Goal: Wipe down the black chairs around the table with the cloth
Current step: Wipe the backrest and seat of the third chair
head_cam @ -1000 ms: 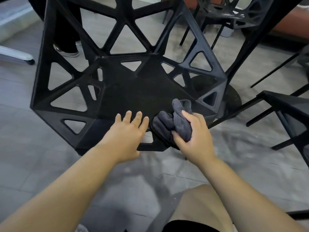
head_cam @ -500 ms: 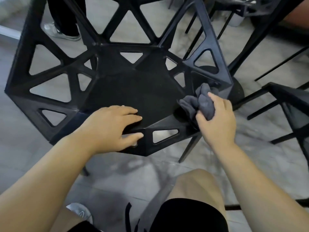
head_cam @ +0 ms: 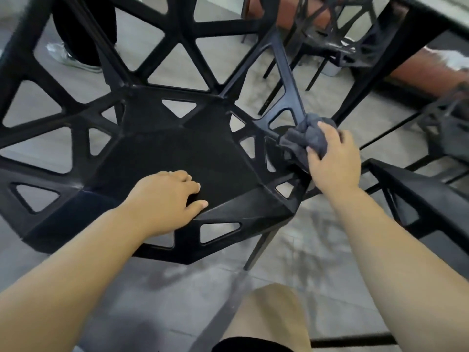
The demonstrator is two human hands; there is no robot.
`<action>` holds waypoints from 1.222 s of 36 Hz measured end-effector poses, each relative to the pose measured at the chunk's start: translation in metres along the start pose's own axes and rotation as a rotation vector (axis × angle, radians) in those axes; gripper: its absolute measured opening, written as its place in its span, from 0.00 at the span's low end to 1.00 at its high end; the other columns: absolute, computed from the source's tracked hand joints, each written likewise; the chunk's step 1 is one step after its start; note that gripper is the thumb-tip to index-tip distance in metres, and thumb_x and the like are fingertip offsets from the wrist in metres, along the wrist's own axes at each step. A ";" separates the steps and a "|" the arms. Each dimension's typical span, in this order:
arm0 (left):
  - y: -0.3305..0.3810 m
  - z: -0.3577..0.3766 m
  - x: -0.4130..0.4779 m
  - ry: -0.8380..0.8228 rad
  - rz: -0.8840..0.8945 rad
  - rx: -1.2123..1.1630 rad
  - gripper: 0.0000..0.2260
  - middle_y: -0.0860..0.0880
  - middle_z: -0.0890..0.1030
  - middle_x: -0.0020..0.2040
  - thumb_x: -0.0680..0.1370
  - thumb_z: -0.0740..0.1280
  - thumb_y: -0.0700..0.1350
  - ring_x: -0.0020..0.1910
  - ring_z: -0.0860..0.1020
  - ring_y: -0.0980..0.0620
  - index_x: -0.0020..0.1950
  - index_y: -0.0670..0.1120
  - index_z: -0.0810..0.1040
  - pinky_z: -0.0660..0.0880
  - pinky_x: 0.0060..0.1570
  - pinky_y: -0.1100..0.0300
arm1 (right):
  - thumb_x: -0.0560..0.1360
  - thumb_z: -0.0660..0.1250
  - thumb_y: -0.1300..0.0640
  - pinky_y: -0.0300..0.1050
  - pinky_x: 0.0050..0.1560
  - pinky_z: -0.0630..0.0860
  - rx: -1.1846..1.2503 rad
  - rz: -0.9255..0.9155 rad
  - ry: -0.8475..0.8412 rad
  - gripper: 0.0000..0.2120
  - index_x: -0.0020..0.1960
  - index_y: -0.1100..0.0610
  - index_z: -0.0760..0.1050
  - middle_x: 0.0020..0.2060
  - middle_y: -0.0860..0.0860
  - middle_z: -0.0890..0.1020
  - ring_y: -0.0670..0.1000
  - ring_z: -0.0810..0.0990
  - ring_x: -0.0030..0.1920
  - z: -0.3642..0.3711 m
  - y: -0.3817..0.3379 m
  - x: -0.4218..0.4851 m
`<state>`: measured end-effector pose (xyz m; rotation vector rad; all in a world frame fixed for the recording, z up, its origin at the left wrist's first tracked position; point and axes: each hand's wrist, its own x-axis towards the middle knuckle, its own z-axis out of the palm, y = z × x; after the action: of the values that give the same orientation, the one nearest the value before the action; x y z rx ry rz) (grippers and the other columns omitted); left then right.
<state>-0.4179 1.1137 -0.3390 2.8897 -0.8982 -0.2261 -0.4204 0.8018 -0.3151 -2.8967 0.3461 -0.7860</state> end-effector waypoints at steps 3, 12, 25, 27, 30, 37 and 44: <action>0.002 -0.002 0.006 0.018 -0.021 0.026 0.22 0.56 0.73 0.60 0.78 0.50 0.64 0.55 0.75 0.52 0.64 0.56 0.72 0.73 0.47 0.60 | 0.73 0.69 0.54 0.51 0.54 0.73 0.047 0.020 -0.033 0.24 0.68 0.52 0.69 0.60 0.57 0.73 0.61 0.75 0.55 0.002 -0.010 -0.007; 0.009 0.006 0.013 0.056 -0.125 0.110 0.25 0.56 0.67 0.68 0.79 0.45 0.64 0.57 0.72 0.49 0.73 0.58 0.61 0.77 0.44 0.56 | 0.71 0.70 0.52 0.46 0.52 0.73 0.172 -0.242 -0.303 0.25 0.67 0.49 0.71 0.57 0.51 0.77 0.56 0.77 0.54 0.013 -0.045 -0.050; 0.000 0.012 0.032 0.089 -0.176 0.128 0.25 0.54 0.68 0.62 0.80 0.45 0.62 0.57 0.69 0.53 0.67 0.52 0.69 0.69 0.39 0.63 | 0.73 0.67 0.54 0.54 0.53 0.73 -0.054 -0.024 -0.153 0.26 0.70 0.51 0.67 0.64 0.58 0.72 0.62 0.73 0.56 0.067 -0.067 0.031; -0.001 0.013 0.032 0.092 -0.179 0.102 0.25 0.55 0.66 0.66 0.79 0.45 0.62 0.61 0.67 0.52 0.69 0.52 0.68 0.70 0.41 0.63 | 0.73 0.67 0.53 0.54 0.52 0.73 0.008 -0.053 -0.162 0.25 0.69 0.51 0.68 0.61 0.57 0.74 0.62 0.75 0.55 0.065 -0.061 0.032; -0.002 0.012 0.035 0.063 -0.189 0.067 0.26 0.54 0.63 0.72 0.80 0.45 0.62 0.68 0.63 0.51 0.72 0.53 0.64 0.73 0.48 0.59 | 0.73 0.68 0.53 0.50 0.53 0.73 0.056 -0.183 -0.234 0.25 0.69 0.52 0.69 0.60 0.55 0.76 0.60 0.76 0.55 0.054 -0.052 0.031; -0.001 0.011 0.038 0.056 -0.191 0.053 0.26 0.54 0.61 0.75 0.80 0.45 0.62 0.72 0.63 0.52 0.74 0.53 0.61 0.72 0.56 0.57 | 0.70 0.71 0.53 0.50 0.55 0.74 0.094 -0.627 -0.373 0.24 0.65 0.50 0.73 0.57 0.51 0.79 0.57 0.77 0.53 0.048 -0.060 0.028; -0.005 0.009 0.042 0.059 -0.183 0.030 0.25 0.57 0.61 0.74 0.79 0.46 0.63 0.71 0.63 0.54 0.73 0.55 0.63 0.72 0.56 0.57 | 0.77 0.62 0.51 0.53 0.58 0.68 -0.185 -0.199 -0.312 0.23 0.71 0.49 0.63 0.64 0.56 0.72 0.63 0.69 0.61 0.099 -0.090 0.090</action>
<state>-0.3832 1.0932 -0.3534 2.9898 -0.6334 -0.1421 -0.2778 0.8717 -0.3409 -3.1974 0.1024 -0.3263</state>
